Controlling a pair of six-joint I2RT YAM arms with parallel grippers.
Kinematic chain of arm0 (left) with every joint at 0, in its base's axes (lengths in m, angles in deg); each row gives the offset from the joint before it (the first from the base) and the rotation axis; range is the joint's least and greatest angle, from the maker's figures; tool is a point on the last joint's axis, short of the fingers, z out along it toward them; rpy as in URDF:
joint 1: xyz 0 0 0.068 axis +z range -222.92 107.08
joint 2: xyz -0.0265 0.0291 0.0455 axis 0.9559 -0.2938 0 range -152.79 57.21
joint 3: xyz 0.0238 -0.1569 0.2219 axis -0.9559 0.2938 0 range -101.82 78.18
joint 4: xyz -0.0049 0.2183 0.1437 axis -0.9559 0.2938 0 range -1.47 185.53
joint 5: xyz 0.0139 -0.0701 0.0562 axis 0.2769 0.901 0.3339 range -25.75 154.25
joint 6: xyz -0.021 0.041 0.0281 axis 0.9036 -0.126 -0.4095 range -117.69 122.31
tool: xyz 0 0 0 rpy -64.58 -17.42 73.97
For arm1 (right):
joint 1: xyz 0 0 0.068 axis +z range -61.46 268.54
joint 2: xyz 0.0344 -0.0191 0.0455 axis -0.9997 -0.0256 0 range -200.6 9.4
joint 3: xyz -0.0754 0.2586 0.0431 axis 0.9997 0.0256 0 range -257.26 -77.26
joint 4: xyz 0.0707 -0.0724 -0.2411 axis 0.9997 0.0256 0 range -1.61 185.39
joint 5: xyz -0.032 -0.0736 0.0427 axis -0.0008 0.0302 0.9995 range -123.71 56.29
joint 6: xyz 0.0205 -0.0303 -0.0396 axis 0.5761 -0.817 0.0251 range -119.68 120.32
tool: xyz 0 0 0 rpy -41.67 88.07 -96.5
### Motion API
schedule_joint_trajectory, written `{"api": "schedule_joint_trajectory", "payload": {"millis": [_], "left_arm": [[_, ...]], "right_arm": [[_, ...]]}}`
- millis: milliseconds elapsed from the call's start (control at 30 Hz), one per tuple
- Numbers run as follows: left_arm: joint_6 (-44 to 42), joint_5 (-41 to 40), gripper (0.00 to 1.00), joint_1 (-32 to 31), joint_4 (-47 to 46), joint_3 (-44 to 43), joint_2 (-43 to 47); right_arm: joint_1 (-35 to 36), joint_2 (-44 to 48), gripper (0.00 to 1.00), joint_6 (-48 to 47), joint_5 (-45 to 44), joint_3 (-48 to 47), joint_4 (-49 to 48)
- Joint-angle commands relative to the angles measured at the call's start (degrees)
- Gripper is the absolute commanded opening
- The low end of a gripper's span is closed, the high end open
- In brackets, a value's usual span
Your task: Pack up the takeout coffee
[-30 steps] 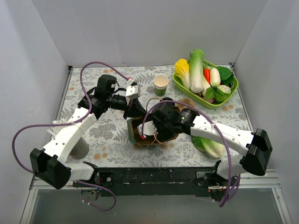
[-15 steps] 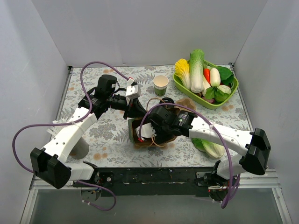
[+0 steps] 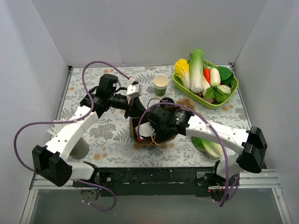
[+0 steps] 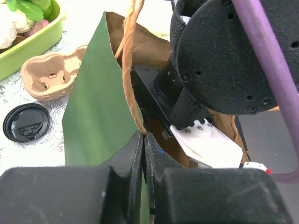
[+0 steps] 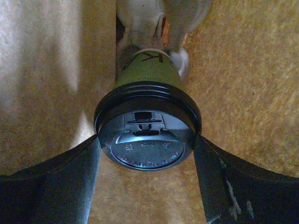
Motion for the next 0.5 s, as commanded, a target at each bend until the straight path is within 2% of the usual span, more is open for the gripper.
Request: {"api": "schedule_joint_trajectory", "payload": {"millis": [0, 167, 467], "left_arm": [[-0.5, 1.3, 0.00, -0.3, 1.8, -0.7, 0.1], [-0.8, 1.6, 0.00, -0.2, 1.7, -0.7, -0.2], [-0.6, 2.3, 0.00, -0.2, 2.2, -1.1, -0.9]], "right_arm": [[0.0, 0.3, 0.01, 1.0, 0.4, -4.1, 1.0], [0.1, 2.5, 0.01, 0.0, 2.7, -5.0, 0.7], [0.1, -1.0, 0.01, 0.4, -5.3, -4.5, 1.2]]}}
